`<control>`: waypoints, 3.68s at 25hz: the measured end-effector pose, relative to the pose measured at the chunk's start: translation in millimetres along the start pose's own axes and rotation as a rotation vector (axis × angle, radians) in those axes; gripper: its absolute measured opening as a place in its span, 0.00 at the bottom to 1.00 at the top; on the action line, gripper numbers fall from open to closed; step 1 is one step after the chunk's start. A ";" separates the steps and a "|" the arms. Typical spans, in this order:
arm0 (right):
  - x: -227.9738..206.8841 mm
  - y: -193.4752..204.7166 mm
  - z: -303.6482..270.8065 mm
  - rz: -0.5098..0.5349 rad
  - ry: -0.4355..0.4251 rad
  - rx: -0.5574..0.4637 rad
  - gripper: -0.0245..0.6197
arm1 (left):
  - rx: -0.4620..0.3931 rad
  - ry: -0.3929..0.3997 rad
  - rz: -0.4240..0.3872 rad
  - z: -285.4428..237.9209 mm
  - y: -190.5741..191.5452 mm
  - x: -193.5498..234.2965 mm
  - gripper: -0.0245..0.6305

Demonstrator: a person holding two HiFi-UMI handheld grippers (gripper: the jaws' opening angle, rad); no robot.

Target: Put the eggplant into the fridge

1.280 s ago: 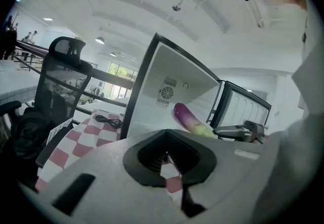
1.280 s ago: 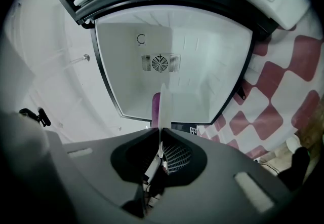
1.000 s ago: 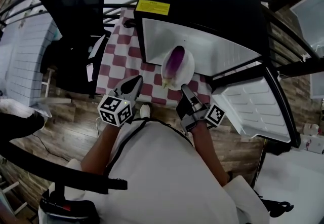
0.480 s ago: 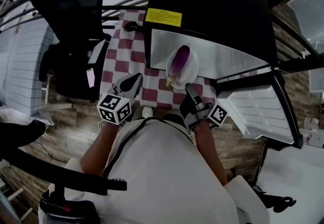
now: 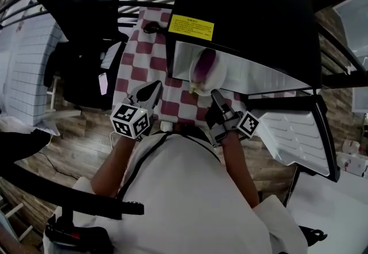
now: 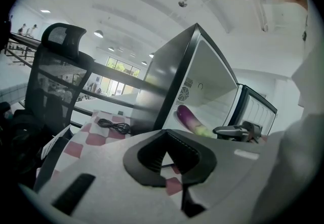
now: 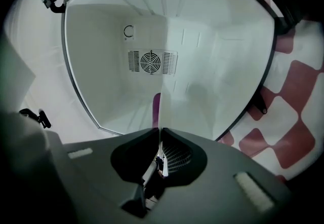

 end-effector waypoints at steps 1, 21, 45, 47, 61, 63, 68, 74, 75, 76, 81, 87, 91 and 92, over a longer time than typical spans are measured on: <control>-1.5 -3.3 -3.4 -0.002 -0.005 0.015 0.09 | -0.003 -0.009 0.001 -3.1 -1.4 -0.4 0.04; -54.7 -44.1 -43.2 -0.014 -0.027 0.214 0.09 | -0.058 -0.190 0.057 -4.4 9.7 -21.6 0.04; -109.3 -49.1 -82.2 -0.025 0.034 0.235 0.09 | -0.070 -0.298 0.067 21.0 9.1 -11.0 0.04; -111.5 -48.6 -83.5 -0.025 0.039 0.238 0.09 | -0.068 -0.297 0.067 20.7 8.9 -10.5 0.04; -126.6 -51.0 -96.9 -0.023 0.090 0.217 0.09 | -0.070 -0.302 0.062 22.8 7.3 -6.5 0.04; -127.8 -50.5 -97.5 -0.028 0.097 0.214 0.09 | -0.070 -0.303 0.062 23.4 8.0 -6.7 0.04; -127.2 -50.7 -99.1 -0.028 0.136 0.200 0.09 | -0.071 -0.301 0.063 24.0 8.3 -8.3 0.04; -134.9 -52.0 -97.6 -0.021 0.194 0.196 0.09 | -0.068 -0.297 0.059 25.5 10.6 -13.7 0.04; -134.8 -52.1 -97.2 -0.017 0.205 0.193 0.08 | -0.066 -0.295 0.057 25.6 11.0 -14.7 0.04; -135.6 -52.4 -96.9 -0.011 0.218 0.192 0.08 | -0.065 -0.293 0.057 25.6 11.6 -15.7 0.04; -133.5 -51.0 -98.4 0.035 0.285 0.200 0.08 | -0.063 -0.283 0.061 25.6 14.8 -20.2 0.04; -136.5 -51.2 -99.7 0.081 0.359 0.208 0.06 | -0.062 -0.265 0.059 24.4 17.1 -24.8 0.04; -136.2 -52.2 -99.2 0.090 0.377 0.207 0.06 | -0.060 -0.265 0.060 27.2 18.5 -24.7 0.04; -135.5 -52.5 -99.6 0.092 0.381 0.206 0.06 | -0.060 -0.266 0.060 27.9 18.5 -24.5 0.04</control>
Point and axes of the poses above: the fingertips, and each gripper's own axes: z backward along the fingers, x to its left, y out of its underside, the point moved 6 cm from there along z, backward along the fingers, and after that the axes turned 4 degrees about y, right-handed, at the moved point
